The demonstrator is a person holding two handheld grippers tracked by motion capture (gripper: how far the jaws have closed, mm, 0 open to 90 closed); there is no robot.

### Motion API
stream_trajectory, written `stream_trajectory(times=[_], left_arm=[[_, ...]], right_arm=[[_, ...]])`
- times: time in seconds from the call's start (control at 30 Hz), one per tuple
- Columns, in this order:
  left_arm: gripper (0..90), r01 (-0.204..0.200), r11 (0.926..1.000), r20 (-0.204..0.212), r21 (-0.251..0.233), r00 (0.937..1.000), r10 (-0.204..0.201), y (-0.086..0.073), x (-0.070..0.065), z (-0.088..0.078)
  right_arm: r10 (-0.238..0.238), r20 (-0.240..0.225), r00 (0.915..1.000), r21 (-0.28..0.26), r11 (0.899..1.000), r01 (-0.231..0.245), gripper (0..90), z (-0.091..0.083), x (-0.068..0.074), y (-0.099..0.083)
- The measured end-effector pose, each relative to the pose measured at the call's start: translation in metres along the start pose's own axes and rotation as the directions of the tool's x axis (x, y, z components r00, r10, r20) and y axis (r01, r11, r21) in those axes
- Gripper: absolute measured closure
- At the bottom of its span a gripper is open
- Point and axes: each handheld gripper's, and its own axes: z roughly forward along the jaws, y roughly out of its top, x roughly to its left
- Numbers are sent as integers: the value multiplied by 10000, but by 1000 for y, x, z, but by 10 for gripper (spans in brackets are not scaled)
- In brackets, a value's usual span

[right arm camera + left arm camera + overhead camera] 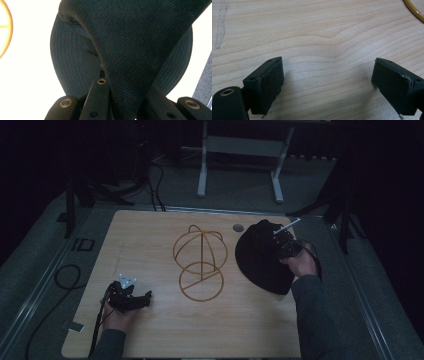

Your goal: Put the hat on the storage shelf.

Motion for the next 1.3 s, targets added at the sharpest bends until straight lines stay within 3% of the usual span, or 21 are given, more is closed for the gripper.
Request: stream_trajectory(times=[1.3], left_arm=[[112, 6, 10000, -4, -1, 10000, -6, 0, 0, 0]], right_arm=[[-653, 38, 9979, -661, 9957, 654, 875, -25, 15, 12]])
